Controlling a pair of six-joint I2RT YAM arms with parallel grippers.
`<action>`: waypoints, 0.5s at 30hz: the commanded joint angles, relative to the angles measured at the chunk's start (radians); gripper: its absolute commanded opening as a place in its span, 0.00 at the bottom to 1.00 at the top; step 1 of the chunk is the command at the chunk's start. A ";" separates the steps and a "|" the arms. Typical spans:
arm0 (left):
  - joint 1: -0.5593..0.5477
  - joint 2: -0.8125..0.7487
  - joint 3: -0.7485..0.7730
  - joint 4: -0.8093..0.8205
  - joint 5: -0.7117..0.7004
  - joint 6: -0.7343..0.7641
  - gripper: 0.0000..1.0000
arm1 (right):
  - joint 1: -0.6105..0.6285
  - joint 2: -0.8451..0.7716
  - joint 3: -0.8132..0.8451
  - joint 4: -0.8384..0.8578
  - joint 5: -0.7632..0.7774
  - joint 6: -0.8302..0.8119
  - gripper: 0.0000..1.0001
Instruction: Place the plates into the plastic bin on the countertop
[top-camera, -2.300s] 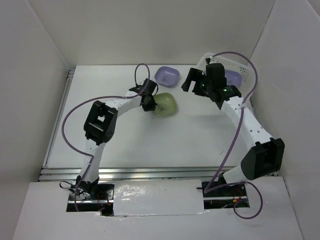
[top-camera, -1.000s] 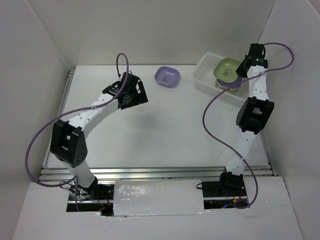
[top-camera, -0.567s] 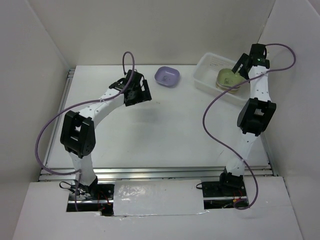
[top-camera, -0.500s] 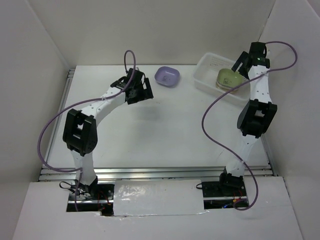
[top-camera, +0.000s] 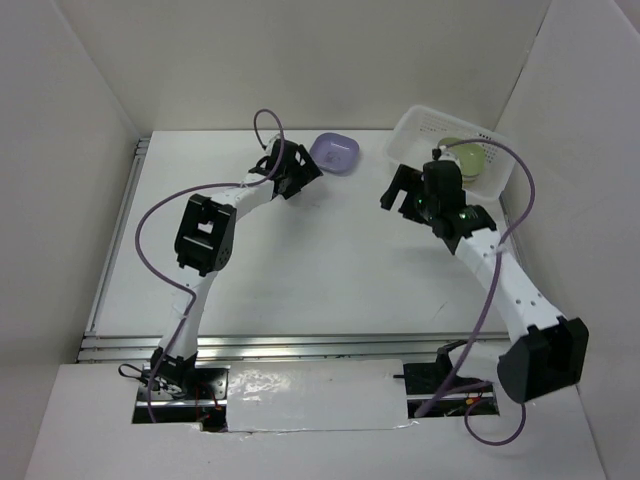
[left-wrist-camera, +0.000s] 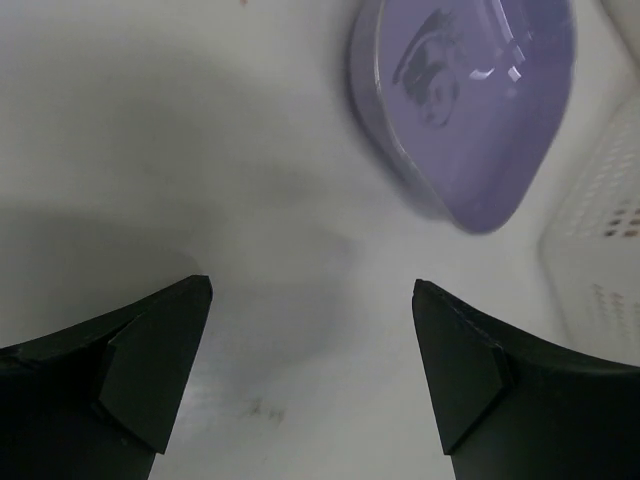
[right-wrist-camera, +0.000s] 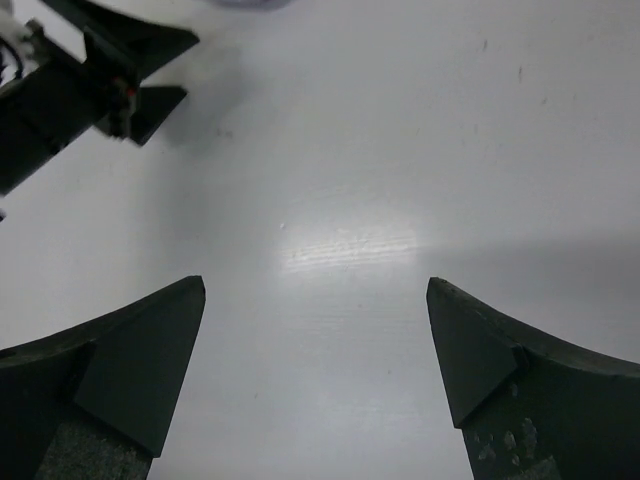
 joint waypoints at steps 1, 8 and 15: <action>0.020 0.059 0.026 0.208 -0.012 -0.130 0.99 | 0.037 -0.123 -0.070 0.123 0.022 0.057 1.00; 0.011 0.247 0.280 0.032 -0.128 -0.195 0.99 | 0.088 -0.293 -0.174 0.095 0.003 0.057 1.00; 0.002 0.342 0.374 -0.008 -0.161 -0.184 0.69 | 0.094 -0.385 -0.201 0.080 -0.021 0.057 1.00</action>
